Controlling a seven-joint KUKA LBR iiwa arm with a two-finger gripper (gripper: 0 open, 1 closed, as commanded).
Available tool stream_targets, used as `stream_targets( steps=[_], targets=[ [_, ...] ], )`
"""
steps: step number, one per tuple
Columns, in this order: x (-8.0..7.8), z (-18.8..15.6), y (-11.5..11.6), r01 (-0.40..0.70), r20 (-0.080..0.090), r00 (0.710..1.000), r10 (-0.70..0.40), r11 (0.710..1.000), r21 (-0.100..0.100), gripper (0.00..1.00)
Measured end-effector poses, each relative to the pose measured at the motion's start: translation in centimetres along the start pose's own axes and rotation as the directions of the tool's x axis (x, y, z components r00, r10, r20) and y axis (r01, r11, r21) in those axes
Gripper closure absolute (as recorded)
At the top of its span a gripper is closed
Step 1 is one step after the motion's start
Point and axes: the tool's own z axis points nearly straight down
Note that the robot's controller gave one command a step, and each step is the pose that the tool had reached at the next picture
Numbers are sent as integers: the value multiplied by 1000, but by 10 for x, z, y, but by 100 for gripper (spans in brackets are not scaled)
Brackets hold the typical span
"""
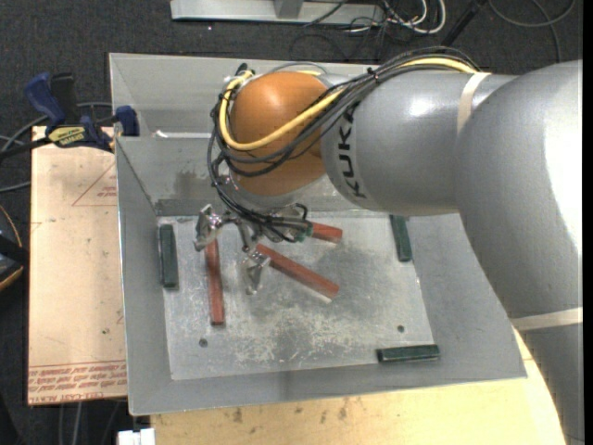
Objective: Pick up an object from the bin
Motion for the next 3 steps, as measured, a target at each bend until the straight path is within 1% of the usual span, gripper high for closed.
stream_targets(
  steps=[1,2,3],
  targets=[
    [-8,44,1,303,0,953,-303,953,0,0],
    [-18,44,-6,321,14,947,-321,947,6,100],
    [-18,44,-6,320,14,947,-320,947,6,100]
  ],
)
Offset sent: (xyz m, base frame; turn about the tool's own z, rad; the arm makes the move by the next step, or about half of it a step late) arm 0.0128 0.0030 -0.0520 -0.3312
